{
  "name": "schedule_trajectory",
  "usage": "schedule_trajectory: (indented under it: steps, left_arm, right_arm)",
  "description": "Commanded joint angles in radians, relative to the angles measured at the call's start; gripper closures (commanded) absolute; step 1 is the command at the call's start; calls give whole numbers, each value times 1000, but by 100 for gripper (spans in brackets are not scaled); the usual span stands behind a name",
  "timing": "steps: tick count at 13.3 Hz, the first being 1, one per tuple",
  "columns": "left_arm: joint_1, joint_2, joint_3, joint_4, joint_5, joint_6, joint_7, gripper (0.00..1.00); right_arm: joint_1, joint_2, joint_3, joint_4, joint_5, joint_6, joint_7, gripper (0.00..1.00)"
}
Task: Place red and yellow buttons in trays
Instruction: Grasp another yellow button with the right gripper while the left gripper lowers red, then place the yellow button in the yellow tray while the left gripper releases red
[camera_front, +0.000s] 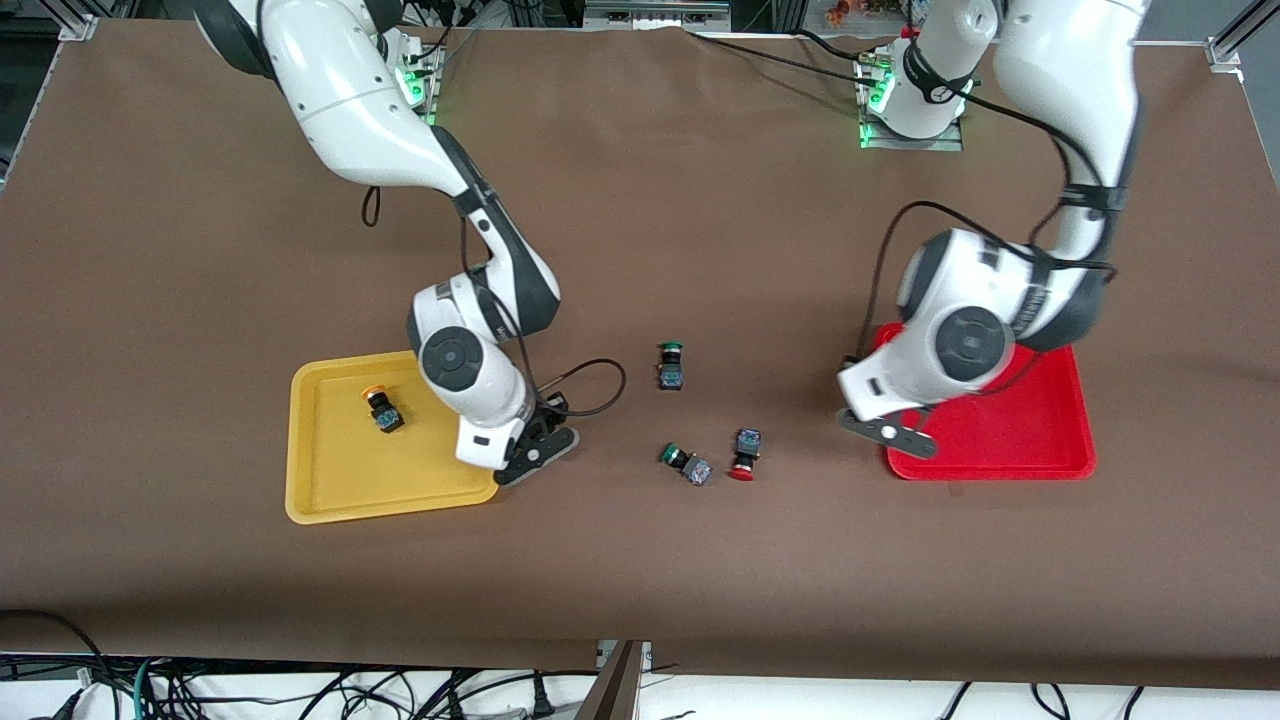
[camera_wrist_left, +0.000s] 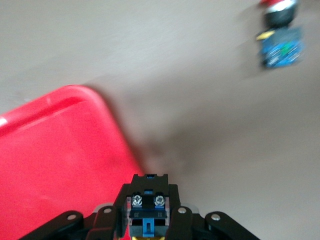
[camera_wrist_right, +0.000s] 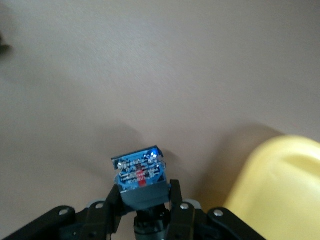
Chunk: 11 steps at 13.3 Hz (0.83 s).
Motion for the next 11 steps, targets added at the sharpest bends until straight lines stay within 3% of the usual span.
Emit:
schedule_trajectory:
  steps: [1,4,5,6,7,9,11]
  left_arm:
    - [97,30,-15,-1,18,-4,254,94]
    - [149,69,-15,-47,19,76,342,91]
    - [157,69,-15,-73,19,118,345,83]
    - [166,69,-16,-96,19,141,345,39]
    - [166,66,-16,-94,19,141,347,0]
    - [165,23,-27,-76,7,132,347,0]
    - [154,9,-87,9,-21,96,306,0]
  right_arm:
    - [-66,-94,-2,-3,13,-171,-111,100]
    - [-119,-111,-22,-127,15,-141,-191,100]
    - [-118,-134,-22,-206,16,-74,-190,87]
    - [-120,-157,-22,-297,18,22,-182,28]
    - [-123,-169,-23,-332,25,57,-173,1]
    - [-129,-238,-23,-310,27,-50,-94,0]
    - [-121,-324,-19,-229,19,-246,53,0]
